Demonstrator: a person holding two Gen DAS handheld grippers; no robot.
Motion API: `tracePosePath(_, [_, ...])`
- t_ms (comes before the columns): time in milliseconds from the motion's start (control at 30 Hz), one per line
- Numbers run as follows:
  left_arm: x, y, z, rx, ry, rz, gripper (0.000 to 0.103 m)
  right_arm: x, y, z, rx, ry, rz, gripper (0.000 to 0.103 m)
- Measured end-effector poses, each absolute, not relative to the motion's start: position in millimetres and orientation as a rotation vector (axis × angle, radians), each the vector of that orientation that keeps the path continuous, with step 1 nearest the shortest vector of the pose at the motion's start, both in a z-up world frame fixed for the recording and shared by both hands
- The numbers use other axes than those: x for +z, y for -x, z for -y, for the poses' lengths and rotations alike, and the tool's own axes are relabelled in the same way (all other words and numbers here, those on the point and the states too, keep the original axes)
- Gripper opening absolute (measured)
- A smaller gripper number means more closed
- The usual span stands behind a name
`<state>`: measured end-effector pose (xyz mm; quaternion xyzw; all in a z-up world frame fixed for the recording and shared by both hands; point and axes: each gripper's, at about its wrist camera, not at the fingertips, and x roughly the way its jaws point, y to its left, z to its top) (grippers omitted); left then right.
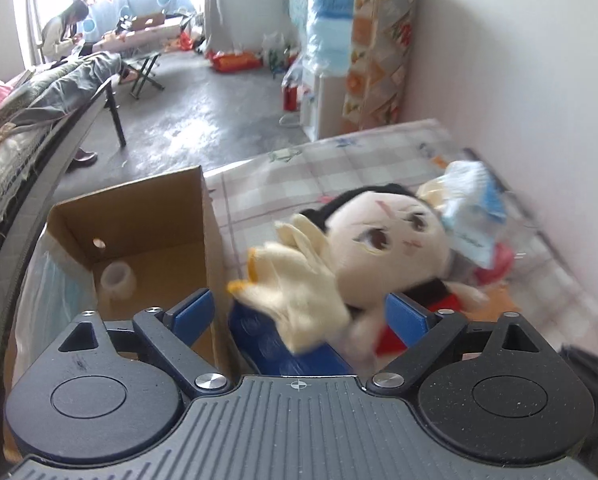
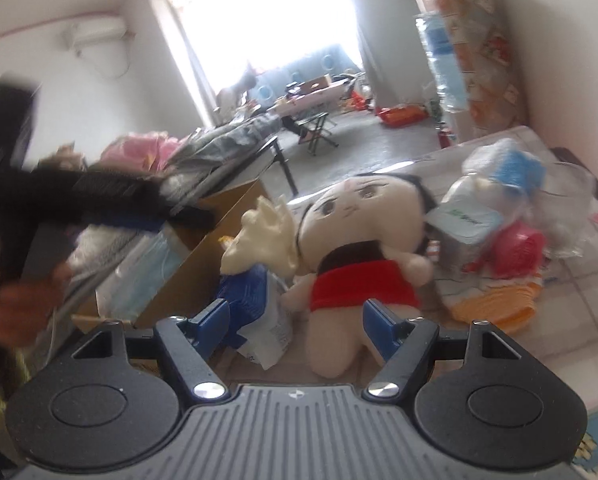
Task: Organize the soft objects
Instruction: 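Grasp the white cotton gloves with the left gripper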
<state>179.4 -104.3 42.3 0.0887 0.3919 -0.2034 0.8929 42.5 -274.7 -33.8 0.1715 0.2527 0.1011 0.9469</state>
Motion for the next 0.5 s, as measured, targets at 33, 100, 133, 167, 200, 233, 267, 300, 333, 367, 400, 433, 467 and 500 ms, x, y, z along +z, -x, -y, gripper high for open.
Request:
tracePosePath(33, [38.7, -189.3, 108.4, -0.414, -0.203, -0.832, 0.087, -37.6, -48.9, 266.9, 0.217, -0.326, -0.522, 0.076])
tracePosePath(100, [30.2, -205.8, 113.8, -0.399, -0.229, -0.873, 0.079, -43.5, -64.0, 251.0, 0.245, -0.274, -0.535, 0.075])
tracePosePath(133, [26.2, -212.4, 116.7, -0.404, -0.238, -0.895, 0.078, -45.6, -69.8, 244.0, 0.250, -0.248, -0.540, 0.075])
tracePosePath(167, [22.0, -217.6, 118.2, -0.405, -0.246, -0.919, 0.078, -46.9, -74.2, 238.1, 0.254, -0.225, -0.543, 0.075])
tracePosePath(200, [17.7, -222.1, 120.6, -0.403, -0.255, -0.938, 0.075, -48.8, -77.7, 232.8, 0.262, -0.207, -0.543, 0.075])
tracePosePath(233, [13.7, -224.3, 123.1, -0.409, -0.271, -0.950, 0.074, -49.5, -79.8, 229.9, 0.273, -0.198, -0.541, 0.075])
tracePosePath(267, [9.6, -226.7, 125.0, -0.416, -0.289, -0.960, 0.074, -50.4, -81.7, 227.6, 0.287, -0.194, -0.540, 0.075])
tracePosePath(300, [6.2, -228.0, 127.1, -0.415, -0.304, -0.965, 0.074, -51.5, -83.5, 226.2, 0.298, -0.192, -0.541, 0.075])
tracePosePath(333, [3.4, -229.6, 129.0, -0.413, -0.317, -0.970, 0.073, -52.2, -84.9, 225.3, 0.302, -0.189, -0.541, 0.075])
tracePosePath(367, [1.7, -229.6, 130.4, -0.410, -0.329, -0.975, 0.071, -53.0, -86.0, 224.6, 0.303, -0.184, -0.540, 0.075])
tracePosePath(400, [0.8, -228.9, 131.5, -0.407, -0.338, -0.976, 0.066, -53.7, -87.5, 224.0, 0.302, -0.179, -0.540, 0.075])
tracePosePath(433, [0.2, -228.1, 132.6, -0.405, -0.344, -0.978, 0.060, -53.0, -90.7, 224.1, 0.301, -0.173, -0.541, 0.075])
tracePosePath(467, [-0.5, -227.8, 134.1, -0.409, -0.346, -0.984, 0.058, -53.5, -93.1, 223.2, 0.304, -0.166, -0.542, 0.076])
tracePosePath(500, [-0.9, -227.4, 135.5, -0.412, -0.346, -0.987, 0.054, -54.0, -96.1, 222.3, 0.308, -0.160, -0.545, 0.076])
